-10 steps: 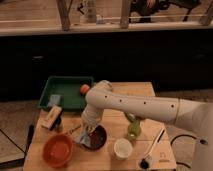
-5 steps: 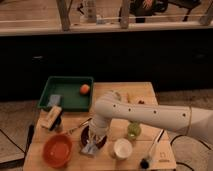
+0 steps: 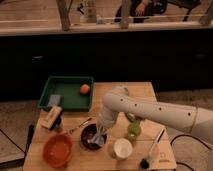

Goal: Wipe purple bowl with towel

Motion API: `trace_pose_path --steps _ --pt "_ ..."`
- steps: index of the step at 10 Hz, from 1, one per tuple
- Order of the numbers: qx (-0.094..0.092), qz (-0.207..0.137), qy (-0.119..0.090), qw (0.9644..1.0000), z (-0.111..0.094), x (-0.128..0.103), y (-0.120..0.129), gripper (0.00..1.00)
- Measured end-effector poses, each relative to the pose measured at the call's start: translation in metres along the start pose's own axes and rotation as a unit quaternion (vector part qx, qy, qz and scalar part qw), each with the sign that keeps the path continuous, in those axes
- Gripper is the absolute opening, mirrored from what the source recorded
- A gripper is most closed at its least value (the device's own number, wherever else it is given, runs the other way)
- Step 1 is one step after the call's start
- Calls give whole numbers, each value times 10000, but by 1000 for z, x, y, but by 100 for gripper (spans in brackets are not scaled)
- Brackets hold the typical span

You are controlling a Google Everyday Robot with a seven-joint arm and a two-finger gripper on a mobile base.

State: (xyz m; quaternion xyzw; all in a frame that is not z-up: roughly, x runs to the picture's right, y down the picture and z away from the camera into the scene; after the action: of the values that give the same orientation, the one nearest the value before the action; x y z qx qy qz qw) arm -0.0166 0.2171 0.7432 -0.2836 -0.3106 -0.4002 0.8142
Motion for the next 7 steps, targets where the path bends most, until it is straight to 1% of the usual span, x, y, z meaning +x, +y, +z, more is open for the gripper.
trace_pose_path --steps 1,3,5,6,7 --pt "6 -55 41 10000 -2 0 -8 4" --pt "-22 -277 78 9996 -1 -12 -31 4" --pt "-79 -675 54 9977 6 -35 -62 4" --pt "-113 -908 16 9958 9 -48 -71 4" --pt "-128 -998 -9 9949 10 -55 -73 4"
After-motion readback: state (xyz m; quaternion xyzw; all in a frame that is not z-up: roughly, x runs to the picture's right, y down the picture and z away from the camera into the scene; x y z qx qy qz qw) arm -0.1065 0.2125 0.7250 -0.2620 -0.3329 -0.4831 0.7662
